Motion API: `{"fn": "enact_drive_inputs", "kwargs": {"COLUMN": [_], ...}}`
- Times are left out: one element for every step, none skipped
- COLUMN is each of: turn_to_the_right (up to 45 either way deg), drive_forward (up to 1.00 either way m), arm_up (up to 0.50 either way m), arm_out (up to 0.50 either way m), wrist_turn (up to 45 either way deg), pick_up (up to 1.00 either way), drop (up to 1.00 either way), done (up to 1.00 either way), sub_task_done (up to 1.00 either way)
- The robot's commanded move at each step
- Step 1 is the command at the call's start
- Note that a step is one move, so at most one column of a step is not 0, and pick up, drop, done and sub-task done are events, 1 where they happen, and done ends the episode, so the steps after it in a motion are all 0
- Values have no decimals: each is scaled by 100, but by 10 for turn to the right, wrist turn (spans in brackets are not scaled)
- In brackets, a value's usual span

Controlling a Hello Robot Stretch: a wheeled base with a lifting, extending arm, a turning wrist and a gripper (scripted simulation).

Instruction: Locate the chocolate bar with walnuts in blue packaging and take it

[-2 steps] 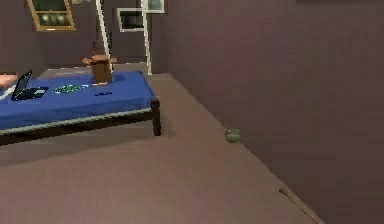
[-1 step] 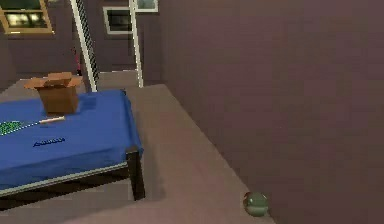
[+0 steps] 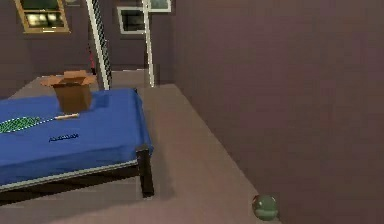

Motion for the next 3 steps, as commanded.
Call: {"fn": "enact_drive_inputs", "kwargs": {"turn_to_the_right": [0, -30, 0], "drive_forward": [100, 0, 35], "arm_up": [0, 0, 0], "arm_out": [0, 0, 0], "wrist_turn": [0, 0, 0], "pick_up": [0, 0, 0], "drop": [0, 0, 0], "done": [0, 0, 0], "sub_task_done": [0, 0, 0]}}
